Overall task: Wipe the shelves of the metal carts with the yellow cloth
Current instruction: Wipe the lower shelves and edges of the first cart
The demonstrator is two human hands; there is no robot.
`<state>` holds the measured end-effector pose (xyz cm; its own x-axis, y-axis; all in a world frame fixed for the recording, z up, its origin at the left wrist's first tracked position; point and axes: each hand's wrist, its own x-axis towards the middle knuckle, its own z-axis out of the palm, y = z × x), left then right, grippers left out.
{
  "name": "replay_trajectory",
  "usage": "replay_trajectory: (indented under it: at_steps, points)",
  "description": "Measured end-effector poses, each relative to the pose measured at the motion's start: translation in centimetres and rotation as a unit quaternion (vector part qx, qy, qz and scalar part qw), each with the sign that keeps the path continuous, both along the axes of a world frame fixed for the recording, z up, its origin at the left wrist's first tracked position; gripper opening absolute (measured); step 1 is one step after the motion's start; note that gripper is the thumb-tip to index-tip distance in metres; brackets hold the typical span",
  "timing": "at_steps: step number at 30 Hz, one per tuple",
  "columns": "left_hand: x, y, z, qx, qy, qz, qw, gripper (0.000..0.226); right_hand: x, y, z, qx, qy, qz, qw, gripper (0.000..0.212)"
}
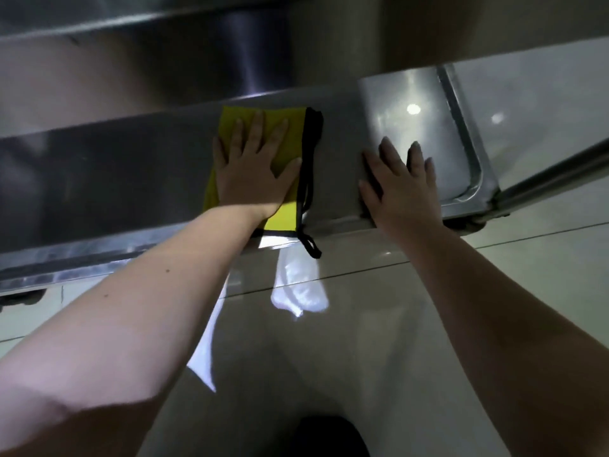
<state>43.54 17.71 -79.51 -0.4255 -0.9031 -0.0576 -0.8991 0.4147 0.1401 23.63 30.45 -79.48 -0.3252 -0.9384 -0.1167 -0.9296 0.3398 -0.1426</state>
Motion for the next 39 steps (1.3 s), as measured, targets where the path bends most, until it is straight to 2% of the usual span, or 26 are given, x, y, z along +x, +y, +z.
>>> replay_trajectory:
  at_steps: [4, 8, 11, 13, 15, 17, 20, 24, 27, 30, 33, 36, 37, 39]
  points:
    - [-0.7, 0.3, -0.1, -0.016, -0.012, 0.011, 1.0, 0.063, -1.0, 1.0, -0.1, -0.044, 0.001, -0.016, 0.999, 0.053]
    - [-3.5, 1.6, 0.1, 0.011, -0.035, 0.059, 0.998, 0.063, -0.3, 0.1, 0.7, -0.131, -0.081, -0.046, 0.987, 0.048]
    - [-5.1, 1.7, 0.7, 0.055, 0.022, 0.074, 0.996, 0.059, 2.2, -2.4, 1.6, -0.179, -0.122, 0.006, 0.976, 0.049]
    - [-3.3, 0.8, 1.2, 0.038, 0.123, 0.075, 0.989, 0.058, 4.7, -4.6, 2.3, -0.135, -0.124, 0.041, 0.982, 0.052]
    - [0.7, -0.5, 1.3, -0.014, 0.154, 0.1, 0.983, 0.056, 8.0, -6.7, 2.3, -0.063, -0.111, 0.066, 0.99, 0.058]
    - [4.7, -1.6, 0.8, -0.014, 0.091, 0.1, 0.991, 0.055, 11.4, -8.3, 1.4, -0.048, -0.082, 0.084, 0.992, 0.057]
    - [7.0, -1.7, -0.4, 0.005, -0.006, 0.021, 1.0, 0.062, 14.2, -9.3, -0.6, -0.069, -0.043, 0.061, 0.995, 0.051]
    - [6.3, -1.3, -0.5, -0.001, -0.034, 0.034, 0.999, 0.067, 13.3, -9.0, -0.8, -0.084, -0.06, 0.068, 0.992, 0.055]
    - [6.5, -1.2, -0.6, 0.0, -0.032, 0.028, 0.999, 0.059, 10.3, -8.6, -0.5, -0.03, -0.035, 0.119, 0.992, 0.058]
    - [6.7, -1.2, -0.7, 0.004, -0.019, 0.032, 0.999, 0.057, 4.4, -7.1, -0.5, -0.038, 0.0, 0.074, 0.997, 0.06]
    - [6.5, -1.2, -0.8, 0.001, -0.017, 0.036, 0.999, 0.058, -1.5, -5.1, -0.3, -0.023, 0.008, -0.042, 0.999, 0.061]
    - [6.2, -1.1, -1.0, -0.013, -0.021, 0.034, 0.999, 0.057, -1.0, -5.2, 0.3, 0.012, 0.007, -0.154, 0.988, 0.061]
    - [6.0, -1.1, -1.1, -0.015, -0.021, 0.03, 0.999, 0.057, 0.9, -5.7, 0.6, 0.024, 0.011, -0.159, 0.987, 0.061]
    - [6.1, -1.2, -1.2, -0.017, -0.022, 0.026, 0.999, 0.055, 6.1, -6.8, 0.8, 0.044, 0.012, -0.078, 0.996, 0.059]
